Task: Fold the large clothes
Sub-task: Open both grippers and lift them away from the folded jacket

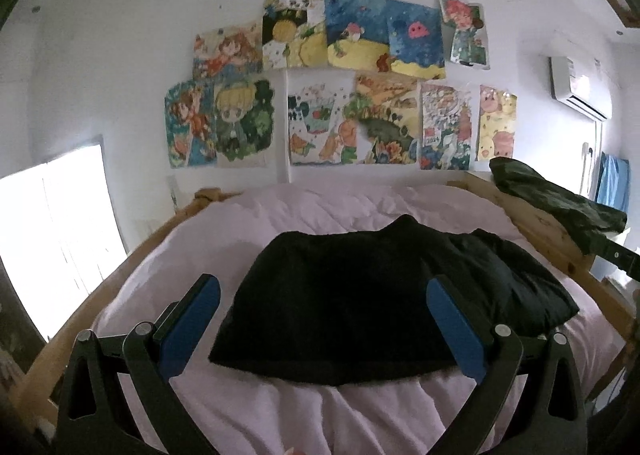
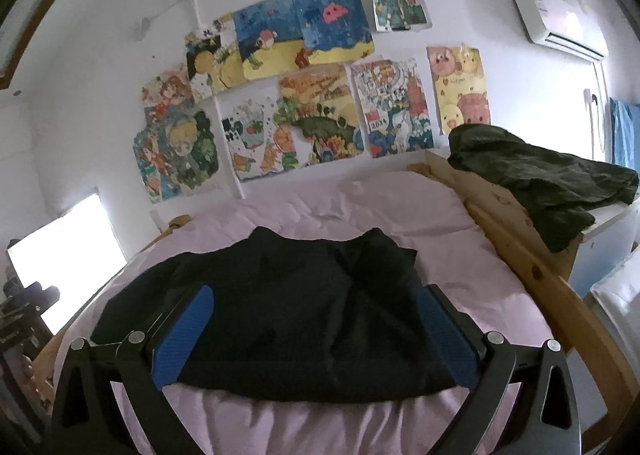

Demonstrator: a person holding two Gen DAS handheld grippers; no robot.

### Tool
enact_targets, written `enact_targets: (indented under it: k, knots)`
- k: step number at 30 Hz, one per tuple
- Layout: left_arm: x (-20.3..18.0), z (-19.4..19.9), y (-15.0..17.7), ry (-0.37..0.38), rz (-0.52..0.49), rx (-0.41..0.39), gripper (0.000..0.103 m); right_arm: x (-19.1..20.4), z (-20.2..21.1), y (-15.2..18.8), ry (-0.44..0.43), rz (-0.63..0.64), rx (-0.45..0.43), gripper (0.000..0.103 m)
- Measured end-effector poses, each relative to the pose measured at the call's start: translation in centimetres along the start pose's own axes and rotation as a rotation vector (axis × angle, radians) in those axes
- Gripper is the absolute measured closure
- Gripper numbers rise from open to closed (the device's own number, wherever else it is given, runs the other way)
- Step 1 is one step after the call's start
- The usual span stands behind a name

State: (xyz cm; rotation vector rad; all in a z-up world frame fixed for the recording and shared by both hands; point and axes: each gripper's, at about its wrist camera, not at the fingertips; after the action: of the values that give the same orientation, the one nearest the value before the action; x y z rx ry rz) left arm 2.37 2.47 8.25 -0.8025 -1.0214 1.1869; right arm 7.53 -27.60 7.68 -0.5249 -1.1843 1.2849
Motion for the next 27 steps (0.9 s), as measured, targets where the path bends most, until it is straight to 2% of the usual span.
enact_targets:
  k: [4, 7, 12, 19, 27]
  knots:
    - [-0.7, 2.2, 1.1, -0.035, 0.002, -0.03, 0.002, 1.5, 2.0, 1.2, -0.018, 0.048, -0.02, 0.0]
    - [-1.3, 3.0, 1.8, -0.05, -0.009, -0.018, 0.001, 2.6, 3.2, 2.3, -0.044, 0.08, -0.016, 0.0]
    - [-2.0, 4.0, 2.6, -0.028, -0.001, -0.011, 0.002, 3.7, 4.6, 3.7, -0.082, 0.085, -0.003, 0.0]
    - [-2.3, 5.3, 4.1, -0.008, 0.043, 0.032, 0.002, 4.5, 6.0, 5.6, -0.092, 0.115, 0.007, 0.0]
    - [-4.2, 6.8, 6.7, 0.011, 0.001, 0.066, 0.002, 5.6, 6.9, 7.9, -0.113, 0.152, 0.031, 0.0]
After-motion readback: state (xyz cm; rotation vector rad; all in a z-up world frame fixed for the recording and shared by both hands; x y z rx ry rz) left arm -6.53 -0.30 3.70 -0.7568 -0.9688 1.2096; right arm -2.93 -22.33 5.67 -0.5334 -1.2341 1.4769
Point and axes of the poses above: each gripper's, at about its wrist camera, not at the fingertips, and z roughly against the way its jaws point, x to its left, y to its underside, and after that the axes turned 11 degrees about -z, right-handed
